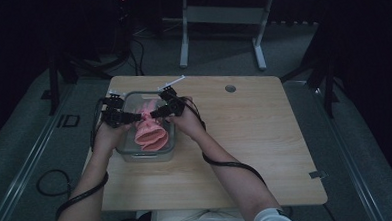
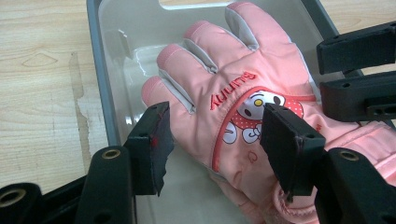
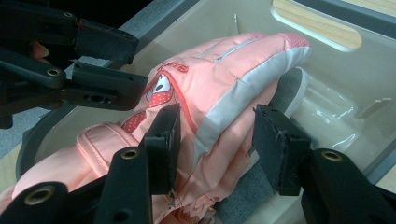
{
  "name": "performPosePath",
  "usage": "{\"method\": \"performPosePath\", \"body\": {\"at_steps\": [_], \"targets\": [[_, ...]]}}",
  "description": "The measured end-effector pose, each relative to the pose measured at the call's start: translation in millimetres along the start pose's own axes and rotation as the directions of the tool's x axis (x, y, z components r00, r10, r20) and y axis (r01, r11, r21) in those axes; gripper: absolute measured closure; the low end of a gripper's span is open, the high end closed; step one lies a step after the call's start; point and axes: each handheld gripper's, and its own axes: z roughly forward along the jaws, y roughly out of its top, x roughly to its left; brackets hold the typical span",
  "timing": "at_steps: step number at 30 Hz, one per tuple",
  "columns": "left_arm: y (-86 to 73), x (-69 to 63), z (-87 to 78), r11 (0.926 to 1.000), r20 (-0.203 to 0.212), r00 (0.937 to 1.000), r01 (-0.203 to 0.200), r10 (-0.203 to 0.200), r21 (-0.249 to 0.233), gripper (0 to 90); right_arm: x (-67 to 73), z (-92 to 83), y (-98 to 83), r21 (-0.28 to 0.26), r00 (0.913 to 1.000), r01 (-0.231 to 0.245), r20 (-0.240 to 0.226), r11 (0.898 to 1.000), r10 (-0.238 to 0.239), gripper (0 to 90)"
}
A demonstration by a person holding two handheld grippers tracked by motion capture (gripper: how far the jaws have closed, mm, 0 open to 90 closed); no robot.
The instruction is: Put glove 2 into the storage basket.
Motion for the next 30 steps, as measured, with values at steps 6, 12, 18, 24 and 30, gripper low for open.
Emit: {"method": "performPosePath", "body": {"at_steps": [6,12,18,24,30], "targets": [[1.3,-2.4,-5.3,0.9998,0.001,0.9999,-0.012,0.012,-0.015,42.8,-0.2,-3.9,0.1,-0.008,1.0,-0.001,-0.004,1.0,0.001,52.0],[4.8,-6.2,-12.5,0.9987,0.0,0.9995,-0.032,0.032,-0.039,42.8,2.2,-10.2,0.9,-0.022,0.9999,0.005,-0.01,1.0,-0.005,52.0],[5.1,-9.9,-11.5,0.9983,0.004,0.9989,-0.046,0.046,-0.036,42.8,1.3,-12.1,-0.6,-0.024,0.9999,0.005,-0.013,1.0,-0.005,51.9],[4.4,-8.0,-9.4,0.9987,0.016,0.9989,-0.043,0.043,-0.027,43.0,0.8,-11.9,-1.9,-0.02,0.9999,0.005,-0.014,1.0,-0.005,51.9],[5.6,-8.1,-11.6,0.9984,0.014,0.9987,-0.048,0.048,-0.03,42.8,1.7,-13.2,-1.7,-0.023,0.9998,0.009,-0.015,1.0,-0.01,51.8]]}}
